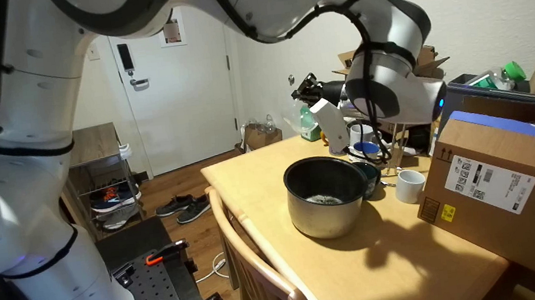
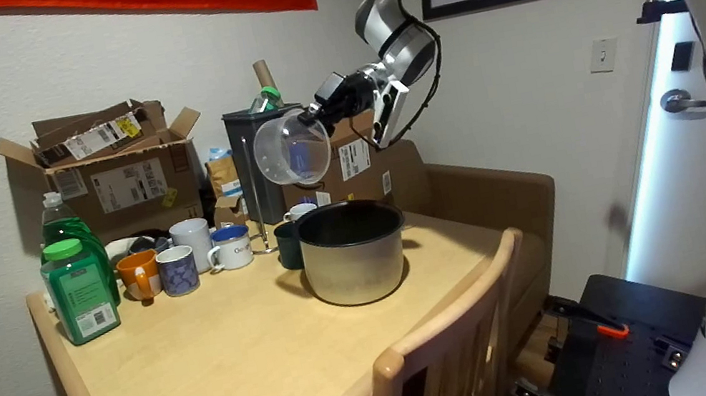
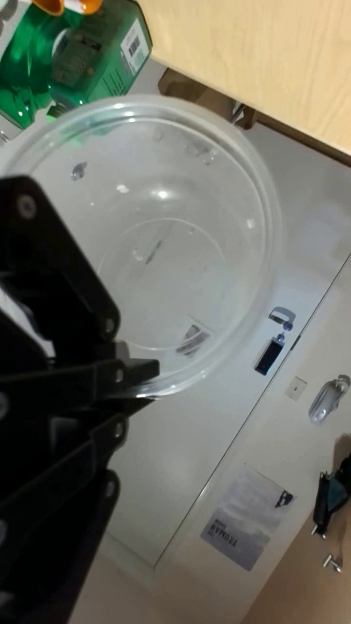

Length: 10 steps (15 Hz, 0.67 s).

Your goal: Pick up the plastic bowl and pour its contents in the white pot.

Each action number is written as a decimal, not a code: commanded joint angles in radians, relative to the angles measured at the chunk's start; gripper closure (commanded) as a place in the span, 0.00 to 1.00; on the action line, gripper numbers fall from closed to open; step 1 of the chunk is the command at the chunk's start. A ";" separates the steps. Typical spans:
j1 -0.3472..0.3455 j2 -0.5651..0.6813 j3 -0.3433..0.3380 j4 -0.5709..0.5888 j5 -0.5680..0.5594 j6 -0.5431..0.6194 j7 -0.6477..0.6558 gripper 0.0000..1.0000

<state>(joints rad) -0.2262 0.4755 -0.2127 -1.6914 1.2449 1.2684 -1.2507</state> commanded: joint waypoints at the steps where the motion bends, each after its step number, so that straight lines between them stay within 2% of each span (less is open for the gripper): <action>1: 0.044 -0.061 0.017 -0.028 -0.058 0.128 0.085 0.98; 6: 0.081 -0.080 0.045 -0.026 -0.126 0.249 0.187 0.98; 10: 0.141 -0.107 0.082 -0.053 -0.228 0.397 0.267 0.98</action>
<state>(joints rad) -0.1277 0.4254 -0.1561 -1.6928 1.0882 1.5618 -1.0531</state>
